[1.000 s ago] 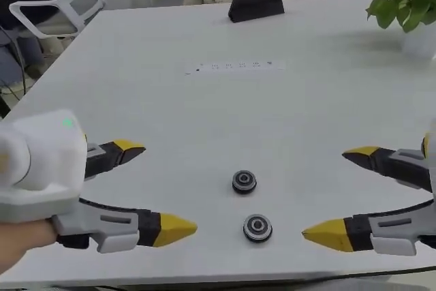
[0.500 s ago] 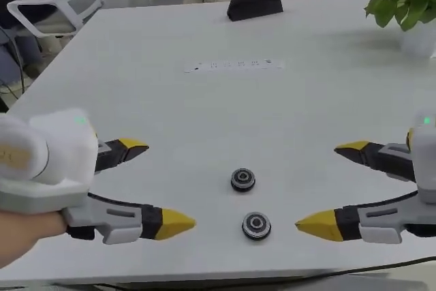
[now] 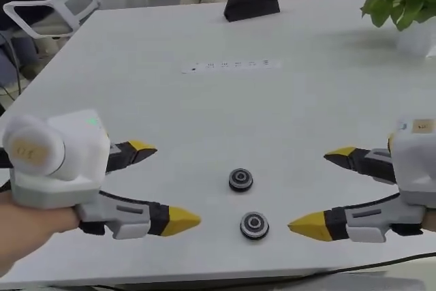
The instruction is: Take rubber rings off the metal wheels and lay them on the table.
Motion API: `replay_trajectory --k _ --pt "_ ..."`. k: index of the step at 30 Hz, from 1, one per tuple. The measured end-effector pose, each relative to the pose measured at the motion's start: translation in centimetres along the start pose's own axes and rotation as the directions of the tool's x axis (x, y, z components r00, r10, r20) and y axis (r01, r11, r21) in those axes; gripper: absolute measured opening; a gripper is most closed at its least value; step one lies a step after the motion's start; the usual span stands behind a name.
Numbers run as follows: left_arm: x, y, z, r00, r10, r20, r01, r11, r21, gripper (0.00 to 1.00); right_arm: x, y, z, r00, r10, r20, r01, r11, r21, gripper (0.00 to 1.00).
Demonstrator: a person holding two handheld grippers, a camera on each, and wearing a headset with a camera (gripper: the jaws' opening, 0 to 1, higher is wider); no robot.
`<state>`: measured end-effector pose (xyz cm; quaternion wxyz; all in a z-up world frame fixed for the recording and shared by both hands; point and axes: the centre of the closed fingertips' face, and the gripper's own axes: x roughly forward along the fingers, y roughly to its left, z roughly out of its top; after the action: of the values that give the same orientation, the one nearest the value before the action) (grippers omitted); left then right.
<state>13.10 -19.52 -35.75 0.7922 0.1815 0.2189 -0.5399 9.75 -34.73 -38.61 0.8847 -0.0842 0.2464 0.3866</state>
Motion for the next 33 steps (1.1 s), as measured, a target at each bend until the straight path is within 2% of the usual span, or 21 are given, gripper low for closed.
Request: replay_trajectory --k 12,33 --pt "1.3 -0.3 0.5 0.9996 -0.025 0.014 0.025 1.000 0.001 0.75 1.0 -0.1 -0.8 0.9998 0.009 -0.016 -0.010 1.000 -0.005 0.82" --pt "4.1 -1.9 0.1 0.9946 -0.103 -0.008 0.103 0.994 0.047 0.71 2.5 0.0 -2.0 0.9991 0.039 -0.014 -0.040 0.998 -0.038 0.72"
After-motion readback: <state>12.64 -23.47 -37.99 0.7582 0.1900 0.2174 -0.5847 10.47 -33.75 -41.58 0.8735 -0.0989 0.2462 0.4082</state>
